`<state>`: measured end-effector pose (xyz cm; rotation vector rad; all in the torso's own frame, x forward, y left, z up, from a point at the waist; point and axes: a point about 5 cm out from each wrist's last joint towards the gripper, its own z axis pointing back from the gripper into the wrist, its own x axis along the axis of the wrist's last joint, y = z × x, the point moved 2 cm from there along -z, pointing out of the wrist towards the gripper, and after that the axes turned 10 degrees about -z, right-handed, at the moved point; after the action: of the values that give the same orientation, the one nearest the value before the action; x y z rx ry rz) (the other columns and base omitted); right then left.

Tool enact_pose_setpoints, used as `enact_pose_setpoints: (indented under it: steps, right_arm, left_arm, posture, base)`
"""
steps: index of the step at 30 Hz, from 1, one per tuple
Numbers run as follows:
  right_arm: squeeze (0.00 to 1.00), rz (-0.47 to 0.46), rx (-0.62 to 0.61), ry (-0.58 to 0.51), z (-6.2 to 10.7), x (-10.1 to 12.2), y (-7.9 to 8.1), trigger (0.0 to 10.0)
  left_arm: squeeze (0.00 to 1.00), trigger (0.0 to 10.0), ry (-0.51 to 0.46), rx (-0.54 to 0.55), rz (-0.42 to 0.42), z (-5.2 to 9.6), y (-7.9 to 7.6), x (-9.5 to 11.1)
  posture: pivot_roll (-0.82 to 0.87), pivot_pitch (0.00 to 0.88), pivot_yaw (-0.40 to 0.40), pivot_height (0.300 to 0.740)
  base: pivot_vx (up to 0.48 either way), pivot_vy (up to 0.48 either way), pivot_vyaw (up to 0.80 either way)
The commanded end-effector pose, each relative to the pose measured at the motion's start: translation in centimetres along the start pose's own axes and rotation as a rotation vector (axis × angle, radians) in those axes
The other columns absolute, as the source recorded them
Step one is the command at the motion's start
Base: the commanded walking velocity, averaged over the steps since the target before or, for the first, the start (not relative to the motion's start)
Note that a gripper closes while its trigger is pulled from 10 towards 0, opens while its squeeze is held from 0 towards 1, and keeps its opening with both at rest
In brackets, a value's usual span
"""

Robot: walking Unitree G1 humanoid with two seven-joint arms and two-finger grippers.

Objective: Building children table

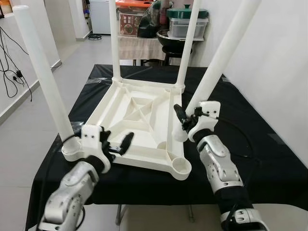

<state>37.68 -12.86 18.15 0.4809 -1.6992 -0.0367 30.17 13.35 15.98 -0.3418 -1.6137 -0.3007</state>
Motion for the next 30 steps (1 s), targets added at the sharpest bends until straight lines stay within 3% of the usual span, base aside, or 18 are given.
enact_pose_setpoints:
  steps: [1,26,30]
  right_arm:
    - [0.00,-0.027,0.002,-0.013,0.02,0.03,-0.10,10.0]
    - [0.00,-0.044,0.055,0.008,0.02,-0.52,0.25,10.0]
    - [0.00,-0.047,0.059,0.011,0.05,-0.60,0.24,10.0]
  left_arm:
    - [0.00,10.0,-0.004,-0.008,-0.023,0.00,-0.16,-0.08]
    - [0.00,10.0,-0.026,-0.027,-0.061,-0.20,-0.52,-0.34]
    - [0.00,10.0,-0.031,-0.049,-0.054,-0.22,-0.74,-0.40]
  posture:
    - [-0.08,0.000,-0.067,0.740]
    - [-0.08,0.000,-0.066,0.740]
    - [-0.08,0.000,-0.067,0.740]
  base:
    - [0.000,0.000,0.00]
    - [0.000,0.000,0.00]
    - [0.000,-0.480,0.00]
